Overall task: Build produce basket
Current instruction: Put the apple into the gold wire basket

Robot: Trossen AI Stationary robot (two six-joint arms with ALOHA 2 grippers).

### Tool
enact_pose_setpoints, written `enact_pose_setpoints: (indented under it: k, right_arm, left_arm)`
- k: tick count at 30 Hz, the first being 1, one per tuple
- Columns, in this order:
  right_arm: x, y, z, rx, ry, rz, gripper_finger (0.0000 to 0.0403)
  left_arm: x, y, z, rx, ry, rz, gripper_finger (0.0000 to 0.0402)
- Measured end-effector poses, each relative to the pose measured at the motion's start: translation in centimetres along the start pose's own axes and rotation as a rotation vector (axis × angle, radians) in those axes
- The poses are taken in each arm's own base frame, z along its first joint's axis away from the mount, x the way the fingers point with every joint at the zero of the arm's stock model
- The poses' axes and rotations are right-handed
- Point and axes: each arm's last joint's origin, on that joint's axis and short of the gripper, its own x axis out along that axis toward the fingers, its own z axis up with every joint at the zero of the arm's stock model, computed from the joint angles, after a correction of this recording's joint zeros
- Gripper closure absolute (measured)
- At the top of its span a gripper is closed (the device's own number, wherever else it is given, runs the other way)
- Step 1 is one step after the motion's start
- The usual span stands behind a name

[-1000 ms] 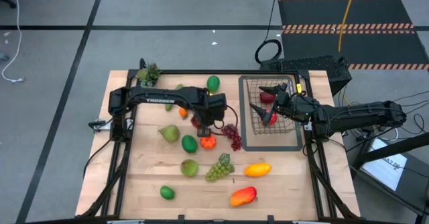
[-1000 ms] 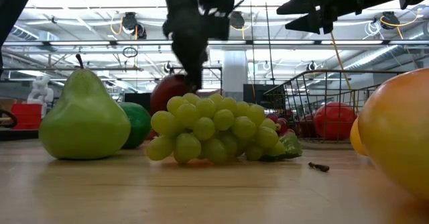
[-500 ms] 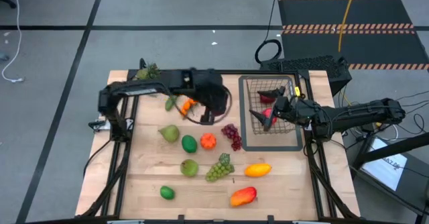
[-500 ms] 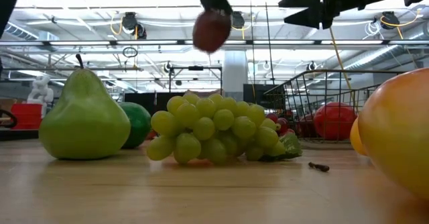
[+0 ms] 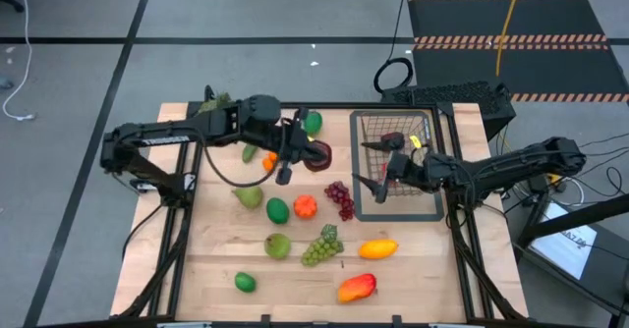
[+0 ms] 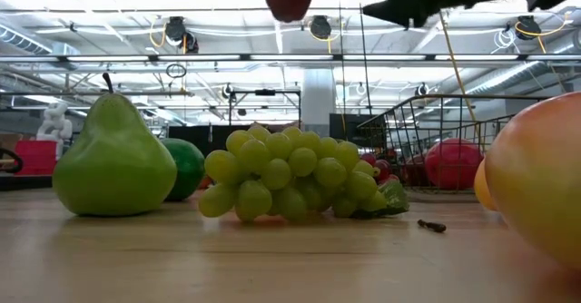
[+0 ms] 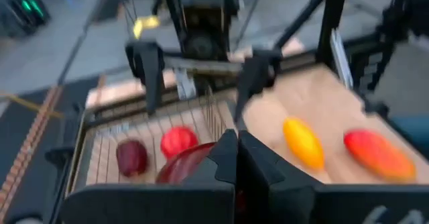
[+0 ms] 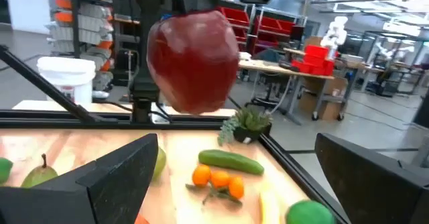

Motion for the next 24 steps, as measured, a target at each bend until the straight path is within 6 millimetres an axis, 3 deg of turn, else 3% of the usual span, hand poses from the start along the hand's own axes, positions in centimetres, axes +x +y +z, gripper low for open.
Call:
enact_pose_setpoints:
  k: [10,24]
  right_arm:
    - [4.2,1.8,0.9,-0.042,0.050,0.020,0.0003]
    - [6.4,2.8,0.8,-0.068,0.045,0.001,0.0003]
  left_arm:
    - [1.5,-1.0,-3.3,-0.069,-0.197,0.061,0.0399]
    - [2.4,-2.2,-4.4,-0.063,-0.270,0.105,0.0399]
